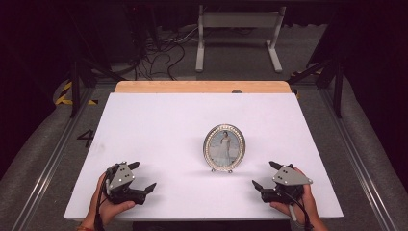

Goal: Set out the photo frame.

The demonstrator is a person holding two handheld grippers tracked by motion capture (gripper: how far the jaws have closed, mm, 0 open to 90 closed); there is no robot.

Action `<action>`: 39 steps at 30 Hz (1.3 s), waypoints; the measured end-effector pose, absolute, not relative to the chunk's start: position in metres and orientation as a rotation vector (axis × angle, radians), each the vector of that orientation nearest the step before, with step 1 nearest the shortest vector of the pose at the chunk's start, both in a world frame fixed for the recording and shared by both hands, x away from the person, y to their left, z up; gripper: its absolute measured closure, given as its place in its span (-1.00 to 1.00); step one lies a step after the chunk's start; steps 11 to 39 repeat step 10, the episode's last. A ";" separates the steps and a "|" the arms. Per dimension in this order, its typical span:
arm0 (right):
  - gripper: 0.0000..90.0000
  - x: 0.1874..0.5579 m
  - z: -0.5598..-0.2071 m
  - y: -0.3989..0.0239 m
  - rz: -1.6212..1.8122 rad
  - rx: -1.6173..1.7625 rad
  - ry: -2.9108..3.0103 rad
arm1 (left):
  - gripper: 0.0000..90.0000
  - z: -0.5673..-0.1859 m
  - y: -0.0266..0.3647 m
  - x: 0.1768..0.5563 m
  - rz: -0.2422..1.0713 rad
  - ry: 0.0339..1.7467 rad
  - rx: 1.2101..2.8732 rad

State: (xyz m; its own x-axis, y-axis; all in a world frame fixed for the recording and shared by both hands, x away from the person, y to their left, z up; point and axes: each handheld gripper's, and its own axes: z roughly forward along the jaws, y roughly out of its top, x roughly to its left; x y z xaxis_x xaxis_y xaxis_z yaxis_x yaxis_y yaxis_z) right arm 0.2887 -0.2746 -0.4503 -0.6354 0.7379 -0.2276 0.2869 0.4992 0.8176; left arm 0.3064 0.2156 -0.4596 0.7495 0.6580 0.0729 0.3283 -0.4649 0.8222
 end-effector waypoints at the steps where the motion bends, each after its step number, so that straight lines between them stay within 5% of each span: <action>1: -0.68 0.289 -0.450 -0.275 1.039 0.840 2.176 | -0.78 -0.460 0.216 0.307 0.472 0.743 2.083; 39: -0.68 0.286 -0.447 -0.274 1.050 0.821 2.165 | -0.79 -0.460 0.216 0.307 0.481 0.773 2.075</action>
